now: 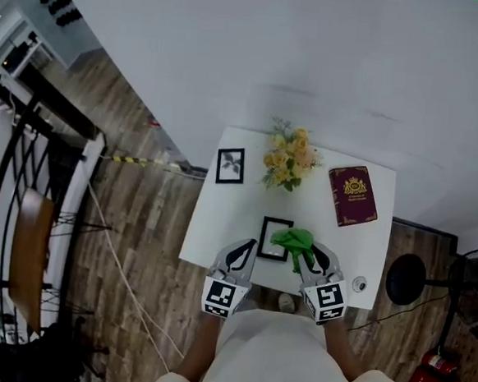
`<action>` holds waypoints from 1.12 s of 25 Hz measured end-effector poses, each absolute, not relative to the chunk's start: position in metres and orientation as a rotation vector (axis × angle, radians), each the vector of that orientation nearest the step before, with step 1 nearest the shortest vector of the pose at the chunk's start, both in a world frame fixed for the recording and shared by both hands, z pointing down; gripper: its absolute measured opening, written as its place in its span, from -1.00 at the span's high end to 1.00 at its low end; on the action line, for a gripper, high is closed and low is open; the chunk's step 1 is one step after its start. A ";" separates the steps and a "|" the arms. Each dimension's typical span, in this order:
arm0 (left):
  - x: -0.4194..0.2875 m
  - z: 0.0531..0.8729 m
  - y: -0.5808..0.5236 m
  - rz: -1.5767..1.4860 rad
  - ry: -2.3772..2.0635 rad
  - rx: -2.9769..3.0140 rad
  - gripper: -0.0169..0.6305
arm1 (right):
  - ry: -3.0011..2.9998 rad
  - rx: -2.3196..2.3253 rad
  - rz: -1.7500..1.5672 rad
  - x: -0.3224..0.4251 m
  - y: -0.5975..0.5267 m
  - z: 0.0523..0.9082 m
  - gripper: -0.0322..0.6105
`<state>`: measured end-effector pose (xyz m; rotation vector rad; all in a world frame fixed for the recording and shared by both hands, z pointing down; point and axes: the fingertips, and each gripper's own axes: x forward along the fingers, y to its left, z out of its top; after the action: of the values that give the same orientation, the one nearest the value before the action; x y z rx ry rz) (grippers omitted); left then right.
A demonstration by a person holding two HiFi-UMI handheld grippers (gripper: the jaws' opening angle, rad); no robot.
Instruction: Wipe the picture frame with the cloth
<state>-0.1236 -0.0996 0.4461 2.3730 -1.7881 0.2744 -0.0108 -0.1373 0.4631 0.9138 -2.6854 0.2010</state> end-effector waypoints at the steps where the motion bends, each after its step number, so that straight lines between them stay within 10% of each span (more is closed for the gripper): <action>1: -0.129 0.453 -0.105 0.271 -1.747 2.383 0.89 | -2.661 0.934 0.214 -0.014 -0.139 0.467 0.61; 28: -0.131 0.649 -0.137 0.639 -0.997 2.472 0.89 | -2.252 1.243 0.521 -0.052 -0.162 0.597 0.61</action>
<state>-0.1307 -0.1368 0.6490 2.4717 -0.9973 0.6388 -0.0520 -0.1624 0.5966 1.2425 -2.2517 0.5214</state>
